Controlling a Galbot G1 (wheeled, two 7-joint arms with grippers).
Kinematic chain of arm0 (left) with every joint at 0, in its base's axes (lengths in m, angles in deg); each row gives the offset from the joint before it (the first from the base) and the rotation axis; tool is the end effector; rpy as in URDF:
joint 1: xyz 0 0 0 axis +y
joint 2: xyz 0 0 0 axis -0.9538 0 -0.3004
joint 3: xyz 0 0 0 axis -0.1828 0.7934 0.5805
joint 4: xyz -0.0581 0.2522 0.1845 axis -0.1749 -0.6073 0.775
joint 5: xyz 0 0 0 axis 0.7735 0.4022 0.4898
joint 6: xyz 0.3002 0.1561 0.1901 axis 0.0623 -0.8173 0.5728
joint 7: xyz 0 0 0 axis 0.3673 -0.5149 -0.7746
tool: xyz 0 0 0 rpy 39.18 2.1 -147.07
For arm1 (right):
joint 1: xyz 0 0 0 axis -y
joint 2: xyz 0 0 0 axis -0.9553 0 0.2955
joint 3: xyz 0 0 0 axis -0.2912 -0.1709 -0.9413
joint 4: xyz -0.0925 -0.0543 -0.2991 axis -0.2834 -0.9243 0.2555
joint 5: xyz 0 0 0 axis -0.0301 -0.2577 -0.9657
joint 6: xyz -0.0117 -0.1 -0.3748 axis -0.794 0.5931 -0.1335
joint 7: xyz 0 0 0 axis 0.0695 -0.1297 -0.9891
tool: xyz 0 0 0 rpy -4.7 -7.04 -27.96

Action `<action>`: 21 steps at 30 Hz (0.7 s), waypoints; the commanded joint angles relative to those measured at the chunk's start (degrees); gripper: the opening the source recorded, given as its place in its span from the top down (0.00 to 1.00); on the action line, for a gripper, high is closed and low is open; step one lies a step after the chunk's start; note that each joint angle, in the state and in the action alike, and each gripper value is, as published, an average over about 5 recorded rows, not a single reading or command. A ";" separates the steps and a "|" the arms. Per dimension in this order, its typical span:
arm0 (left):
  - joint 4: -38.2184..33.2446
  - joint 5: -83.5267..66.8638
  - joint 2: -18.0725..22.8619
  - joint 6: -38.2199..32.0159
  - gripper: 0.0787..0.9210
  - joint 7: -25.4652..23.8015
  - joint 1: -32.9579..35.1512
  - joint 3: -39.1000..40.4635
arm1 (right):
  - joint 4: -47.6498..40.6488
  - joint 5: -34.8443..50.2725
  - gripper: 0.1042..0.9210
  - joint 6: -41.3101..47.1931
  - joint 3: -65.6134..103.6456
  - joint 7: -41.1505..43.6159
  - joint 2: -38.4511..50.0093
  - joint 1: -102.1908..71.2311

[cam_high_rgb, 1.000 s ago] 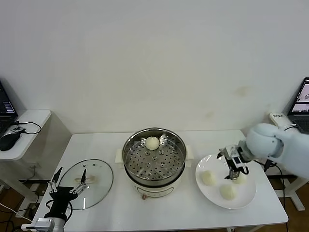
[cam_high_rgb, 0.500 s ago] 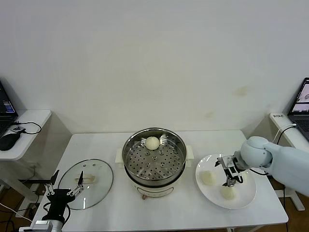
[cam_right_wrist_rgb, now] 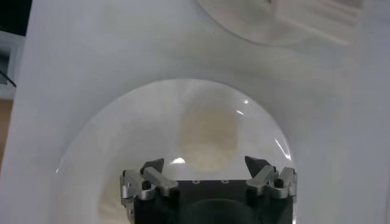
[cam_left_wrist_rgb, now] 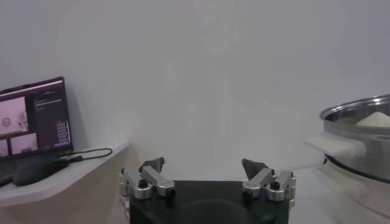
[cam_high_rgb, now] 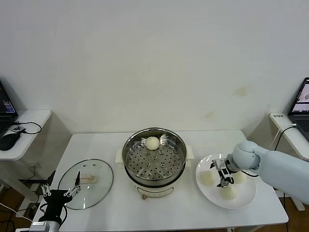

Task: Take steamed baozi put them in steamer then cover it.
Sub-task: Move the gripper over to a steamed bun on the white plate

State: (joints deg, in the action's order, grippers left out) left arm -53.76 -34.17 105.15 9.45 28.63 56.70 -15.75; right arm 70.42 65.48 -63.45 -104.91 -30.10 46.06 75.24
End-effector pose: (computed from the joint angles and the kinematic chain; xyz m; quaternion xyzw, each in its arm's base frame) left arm 0.1957 0.1224 -0.2989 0.0435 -0.9928 -0.1105 0.0145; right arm 0.4531 -0.0677 -0.2401 0.5152 -0.5319 0.5686 0.3583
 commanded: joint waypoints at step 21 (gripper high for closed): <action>-0.02 0.08 0.41 -0.25 0.12 0.04 0.02 -0.12 | -2.71 -1.16 0.38 1.24 2.49 0.02 -2.45 -2.96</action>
State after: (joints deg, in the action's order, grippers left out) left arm -53.77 -34.12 105.57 9.23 28.65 56.72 -15.91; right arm 68.30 64.48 -62.36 -102.50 -29.92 44.16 72.68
